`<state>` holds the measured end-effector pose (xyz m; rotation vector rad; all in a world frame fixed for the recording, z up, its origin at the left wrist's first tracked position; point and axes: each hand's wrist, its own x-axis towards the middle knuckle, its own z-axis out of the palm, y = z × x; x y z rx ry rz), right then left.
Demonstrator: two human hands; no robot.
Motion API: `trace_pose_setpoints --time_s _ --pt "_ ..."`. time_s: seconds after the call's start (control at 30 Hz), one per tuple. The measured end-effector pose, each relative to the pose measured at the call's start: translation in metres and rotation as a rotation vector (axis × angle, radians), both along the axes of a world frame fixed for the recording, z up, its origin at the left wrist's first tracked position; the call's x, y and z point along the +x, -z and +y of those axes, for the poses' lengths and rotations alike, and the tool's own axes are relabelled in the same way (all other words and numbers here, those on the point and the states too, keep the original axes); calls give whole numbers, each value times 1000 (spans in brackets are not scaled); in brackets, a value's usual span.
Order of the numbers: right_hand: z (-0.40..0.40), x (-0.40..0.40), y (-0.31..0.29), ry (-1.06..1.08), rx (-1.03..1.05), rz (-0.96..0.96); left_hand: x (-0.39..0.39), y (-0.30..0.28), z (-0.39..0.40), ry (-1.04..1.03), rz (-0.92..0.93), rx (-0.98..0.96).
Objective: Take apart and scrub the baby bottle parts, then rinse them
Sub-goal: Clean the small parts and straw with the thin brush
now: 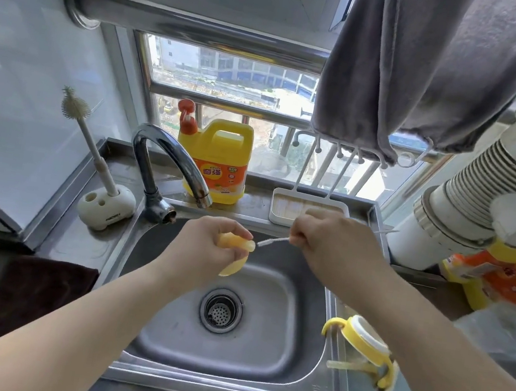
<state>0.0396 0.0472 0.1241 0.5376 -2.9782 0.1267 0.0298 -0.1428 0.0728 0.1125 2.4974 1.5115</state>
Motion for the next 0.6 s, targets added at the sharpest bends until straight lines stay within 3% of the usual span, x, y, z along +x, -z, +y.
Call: trace_pose_setpoints --time_s 0.6 --pt "1 10 -2 26 -16 33 1 -3 5 -26 -4 68"
